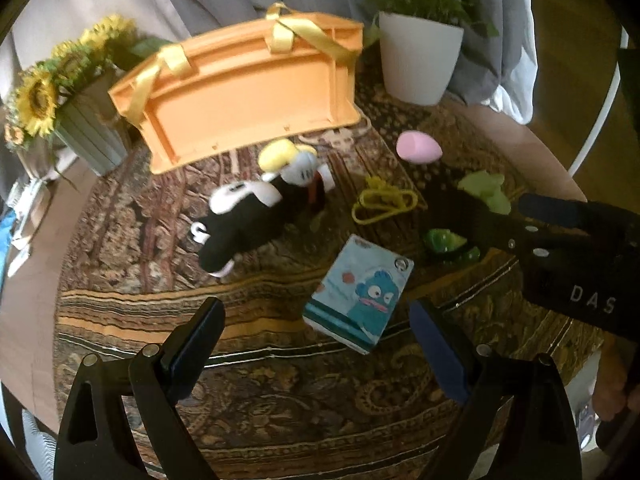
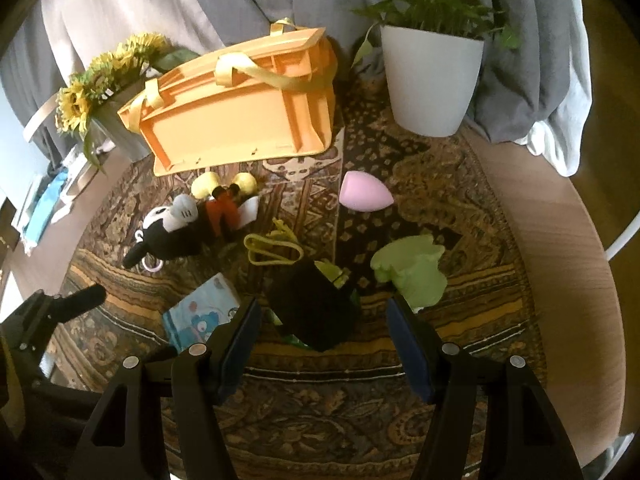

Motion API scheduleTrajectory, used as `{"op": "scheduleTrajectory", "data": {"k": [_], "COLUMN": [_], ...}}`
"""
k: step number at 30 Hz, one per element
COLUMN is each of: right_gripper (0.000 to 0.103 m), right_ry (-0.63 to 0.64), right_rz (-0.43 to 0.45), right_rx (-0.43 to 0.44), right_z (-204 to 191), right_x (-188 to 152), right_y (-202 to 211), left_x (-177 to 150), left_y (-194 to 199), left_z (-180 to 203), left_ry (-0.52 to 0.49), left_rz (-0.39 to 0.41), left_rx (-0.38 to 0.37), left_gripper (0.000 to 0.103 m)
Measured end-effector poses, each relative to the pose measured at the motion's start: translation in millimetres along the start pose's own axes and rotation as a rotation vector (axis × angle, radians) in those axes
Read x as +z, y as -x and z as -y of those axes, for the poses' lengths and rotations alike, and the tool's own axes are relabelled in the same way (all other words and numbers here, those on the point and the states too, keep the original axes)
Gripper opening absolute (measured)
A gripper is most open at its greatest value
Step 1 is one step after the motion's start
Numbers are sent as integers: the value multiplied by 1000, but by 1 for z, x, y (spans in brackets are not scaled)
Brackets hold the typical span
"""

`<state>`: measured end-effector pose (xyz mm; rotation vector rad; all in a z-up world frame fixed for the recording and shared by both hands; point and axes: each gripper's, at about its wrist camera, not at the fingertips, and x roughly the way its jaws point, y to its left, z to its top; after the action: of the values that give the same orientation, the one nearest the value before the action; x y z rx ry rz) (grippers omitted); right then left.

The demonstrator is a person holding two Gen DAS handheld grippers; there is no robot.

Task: Organize soft objects
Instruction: 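Grasp the blue printed box with left tool while right tool grips the black plush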

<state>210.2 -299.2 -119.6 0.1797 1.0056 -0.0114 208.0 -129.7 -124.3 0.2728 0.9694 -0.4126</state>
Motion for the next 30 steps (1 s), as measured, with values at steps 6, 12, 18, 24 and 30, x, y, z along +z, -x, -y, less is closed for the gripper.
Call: {"op": "scheduleTrajectory", "data": {"k": [6,12,18,24,30], "right_gripper": [66,66,66,66,64], "right_ry": [10,5,11,5,-6], "right_rz": [-27,-59,-72,-92,-93], "right_rx": [9,29,42,64,78], "right_z": [0,2,1,0,2], "right_x": [0,0,3,5,4], "right_y": [-12,-26,-36,-47,-51], "left_x": [-3,-4,-4,-5,-4], "left_y": [-22,-38,-54,-64,-64], "left_z": [4,6,8,4,4], "left_ry": [-3,-10,-20,4,26], "left_rz": [-59,-86,-106,-123,-111], "left_rx": [-48,-74,-72,-99,-127], "left_gripper": [95,94,87,77,63]}}
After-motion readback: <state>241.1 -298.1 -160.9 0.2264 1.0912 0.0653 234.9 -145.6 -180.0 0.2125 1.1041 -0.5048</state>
